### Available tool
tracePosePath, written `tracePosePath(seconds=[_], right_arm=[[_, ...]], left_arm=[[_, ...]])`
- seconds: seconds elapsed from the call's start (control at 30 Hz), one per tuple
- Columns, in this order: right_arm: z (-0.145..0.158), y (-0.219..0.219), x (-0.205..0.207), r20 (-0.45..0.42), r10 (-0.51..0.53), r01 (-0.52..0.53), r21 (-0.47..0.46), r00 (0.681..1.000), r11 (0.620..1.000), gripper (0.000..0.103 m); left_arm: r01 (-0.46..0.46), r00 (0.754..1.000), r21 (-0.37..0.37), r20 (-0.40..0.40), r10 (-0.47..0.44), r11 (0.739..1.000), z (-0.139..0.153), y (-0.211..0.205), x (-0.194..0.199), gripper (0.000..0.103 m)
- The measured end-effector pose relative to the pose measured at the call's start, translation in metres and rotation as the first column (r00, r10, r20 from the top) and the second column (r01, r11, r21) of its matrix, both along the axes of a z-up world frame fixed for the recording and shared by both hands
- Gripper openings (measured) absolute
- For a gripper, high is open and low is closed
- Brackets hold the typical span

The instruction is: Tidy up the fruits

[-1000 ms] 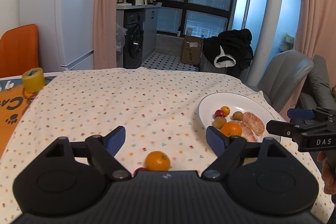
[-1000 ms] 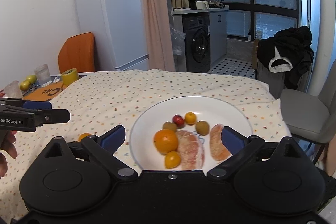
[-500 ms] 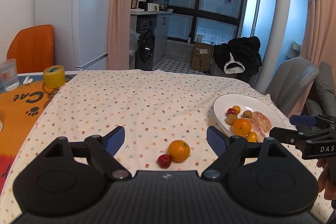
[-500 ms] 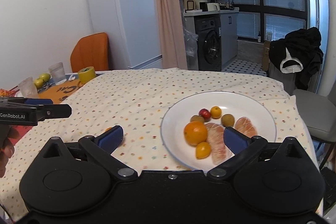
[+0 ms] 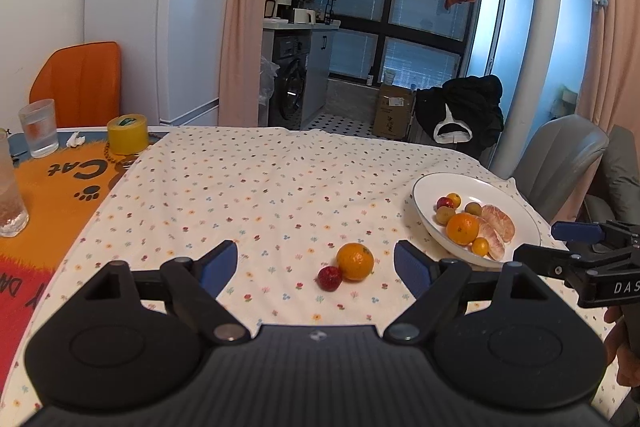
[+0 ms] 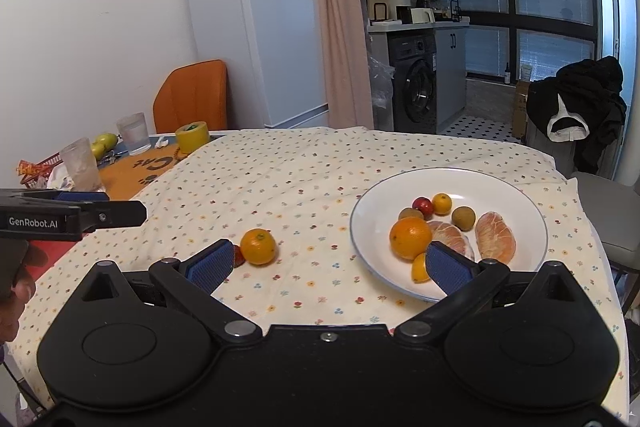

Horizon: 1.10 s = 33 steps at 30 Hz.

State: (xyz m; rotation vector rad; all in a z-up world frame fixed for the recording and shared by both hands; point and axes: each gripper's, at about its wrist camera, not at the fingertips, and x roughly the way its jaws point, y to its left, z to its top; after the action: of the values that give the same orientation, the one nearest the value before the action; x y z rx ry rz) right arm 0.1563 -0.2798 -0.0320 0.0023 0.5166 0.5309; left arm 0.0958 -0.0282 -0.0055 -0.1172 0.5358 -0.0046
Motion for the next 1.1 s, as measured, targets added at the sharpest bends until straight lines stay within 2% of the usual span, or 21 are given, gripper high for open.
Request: tracePosePath(seconds=[0.2, 0.37, 0.73, 0.9, 1.1], right_arm=[[-0.002, 0.006, -0.006, 0.002, -0.011, 0.011, 0.006, 1.0, 1.0, 0.103], [-0.005, 0.0, -0.005, -0.037, 0.011, -0.009, 0.068, 0.999, 0.998, 0.103], [-0.017, 0.014, 0.004, -0.072, 0.056, -0.051, 0.071, 0.996, 0.996, 0.102], [-0.024, 0.02, 0.013, -0.087, 0.068, -0.062, 0.07, 0.994, 0.996, 0.097], [-0.034, 0.024, 0.023, -0.098, 0.081, -0.073, 0.08, 0.992, 0.994, 0.087]], left_arm=[[-0.011, 1.0, -0.003, -0.022, 0.011, 1.0, -0.008, 0.004, -0.008, 0.084], [-0.008, 0.999, 0.006, -0.035, 0.008, 1.0, -0.015, 0.006, -0.008, 0.084], [0.002, 0.999, -0.024, -0.051, -0.003, 1.0, -0.037, 0.005, 0.007, 0.084], [0.006, 0.999, -0.037, -0.04, -0.007, 0.999, -0.042, 0.005, 0.016, 0.081], [0.026, 0.998, -0.046, -0.051, -0.029, 0.999, -0.048, 0.002, 0.03, 0.07]])
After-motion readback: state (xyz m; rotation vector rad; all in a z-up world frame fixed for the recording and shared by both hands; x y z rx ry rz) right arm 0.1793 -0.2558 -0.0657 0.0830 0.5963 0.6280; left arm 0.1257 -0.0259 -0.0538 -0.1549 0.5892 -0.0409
